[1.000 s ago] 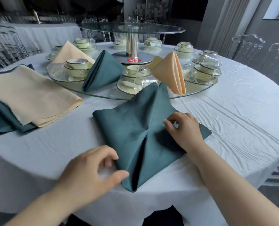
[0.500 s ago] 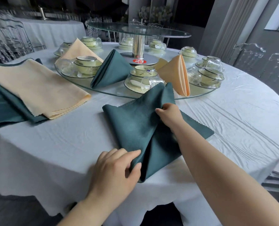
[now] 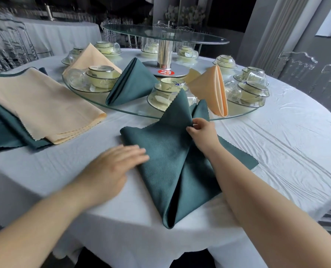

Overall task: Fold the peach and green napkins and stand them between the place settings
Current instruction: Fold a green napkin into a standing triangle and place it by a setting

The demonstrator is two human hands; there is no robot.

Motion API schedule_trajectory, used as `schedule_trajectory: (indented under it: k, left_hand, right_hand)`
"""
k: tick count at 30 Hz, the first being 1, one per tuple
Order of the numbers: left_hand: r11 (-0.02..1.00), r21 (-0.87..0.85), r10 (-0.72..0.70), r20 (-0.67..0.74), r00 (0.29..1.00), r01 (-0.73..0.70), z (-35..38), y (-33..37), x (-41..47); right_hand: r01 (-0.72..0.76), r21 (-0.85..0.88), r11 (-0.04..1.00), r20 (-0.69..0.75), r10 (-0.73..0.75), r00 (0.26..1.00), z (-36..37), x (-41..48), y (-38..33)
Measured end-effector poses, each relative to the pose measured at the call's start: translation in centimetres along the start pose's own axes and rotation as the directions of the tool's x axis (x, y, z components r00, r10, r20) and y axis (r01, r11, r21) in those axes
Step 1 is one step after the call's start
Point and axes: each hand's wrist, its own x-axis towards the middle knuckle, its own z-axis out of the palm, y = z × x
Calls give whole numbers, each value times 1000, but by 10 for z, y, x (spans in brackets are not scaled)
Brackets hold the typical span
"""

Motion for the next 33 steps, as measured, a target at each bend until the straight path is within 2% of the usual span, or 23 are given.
schedule_trajectory:
  k: [2, 4, 9, 12, 16, 20, 22, 23, 24, 26, 29, 33]
  left_hand:
    - [986, 161, -41, 36, 999, 34, 1, -28, 15]
    - [971, 236, -48, 70, 996, 30, 5, -46, 29]
    - [962, 254, 59, 180, 982, -104, 0, -52, 40]
    - [963, 238, 95, 138, 986, -126, -5, -42, 19]
    - [962, 260, 60, 92, 994, -82, -22, -28, -20]
    - [963, 264, -97, 168, 981, 50, -45, -20, -53]
    - [958, 232, -228, 269, 936, 166, -58, -11, -54]
    - [953, 208, -274, 284, 919, 220, -63, -8, -53]
    - [951, 168, -296, 241, 924, 260, -62, -8, -54]
    - [913, 52, -404, 251, 880, 404, -56, -3, -49]
    - [915, -54, -372, 262, 890, 399, -36, 13, -30]
    - [944, 3, -311, 341, 887, 330, -16, 35, -9]
  right_hand:
    - [-27, -6, 1000, 7, 27, 1000, 0, 0, 2]
    - [-34, -7, 999, 10, 34, 999, 1, 2, 3]
    - [-30, -50, 998, 45, 32, 998, -2, 1, 3]
    - [-16, -103, 995, 104, 27, 994, -1, -3, 1]
    - [59, -202, 978, 238, -9, 971, 15, -18, -14]
    - [135, -246, 960, 358, -40, 933, 41, -27, -31]
    - [158, -279, 947, 386, -40, 922, 51, -28, -38]
    - [164, -305, 938, 393, -33, 919, 54, -27, -40]
    - [161, -328, 931, 390, -22, 920, 56, -27, -42]
    - [136, -344, 929, 372, 2, 928, 59, -25, -44]
    - [87, -291, 953, 334, 16, 943, 58, -23, -43]
    - [0, 3, 1000, 324, -1, 946, 52, -20, -44]
